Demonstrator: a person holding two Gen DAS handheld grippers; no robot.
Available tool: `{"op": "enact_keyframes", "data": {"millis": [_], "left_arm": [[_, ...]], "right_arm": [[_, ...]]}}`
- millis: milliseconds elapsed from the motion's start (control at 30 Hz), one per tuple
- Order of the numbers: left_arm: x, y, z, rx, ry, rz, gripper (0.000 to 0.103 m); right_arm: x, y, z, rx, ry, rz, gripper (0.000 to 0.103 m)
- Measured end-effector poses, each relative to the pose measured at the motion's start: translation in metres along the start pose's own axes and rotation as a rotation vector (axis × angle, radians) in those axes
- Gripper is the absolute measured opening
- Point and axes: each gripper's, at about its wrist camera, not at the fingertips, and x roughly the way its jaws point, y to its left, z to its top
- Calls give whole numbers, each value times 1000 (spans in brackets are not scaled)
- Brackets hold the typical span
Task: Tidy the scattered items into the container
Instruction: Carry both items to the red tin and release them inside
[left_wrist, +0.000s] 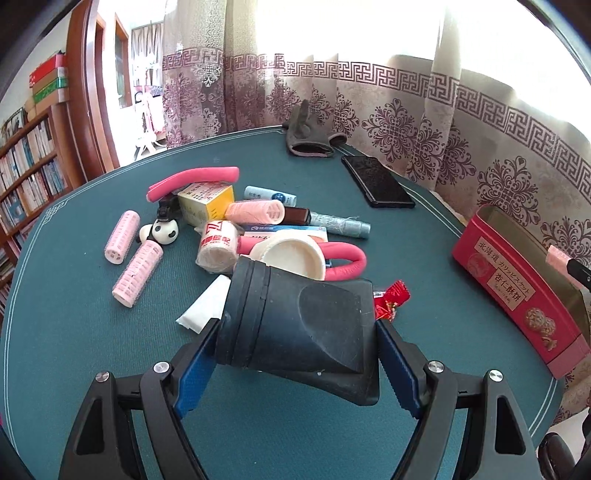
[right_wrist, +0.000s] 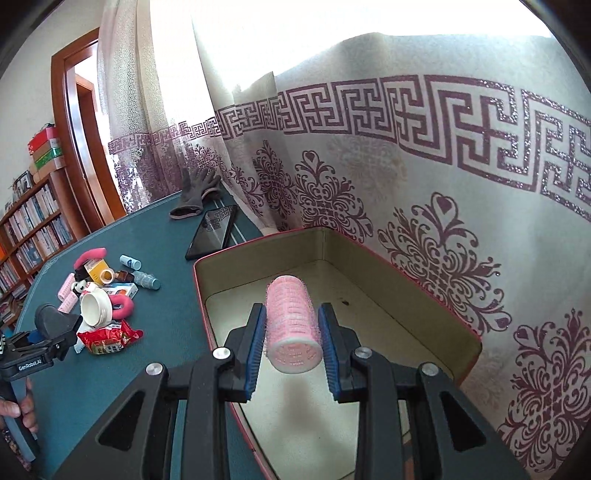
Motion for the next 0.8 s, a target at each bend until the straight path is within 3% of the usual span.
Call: {"op": "enact_keyframes", "data": {"millis": [333, 400, 467, 500, 667, 800], "left_arm": [[-2, -84, 24, 133, -4, -85, 83], [-2, -104, 30, 166, -7, -107, 83], [-3, -123, 36, 199, -14, -125, 83], [-4, -132, 39, 214, -20, -134, 83], [-6, -173, 55, 267, -36, -188, 83], [0, -202, 68, 303, -45, -222, 83]], "right_arm": [[-1, -34, -9, 64, 2, 1, 35], [-3, -37, -12, 68, -4, -5, 44], [-9, -40, -15, 72, -34, -26, 75], [-13, -40, -16, 68, -55, -37, 80], [-18, -33, -17, -7, -96, -92, 81], [-14, -41, -20, 16, -89, -131, 82]]}}
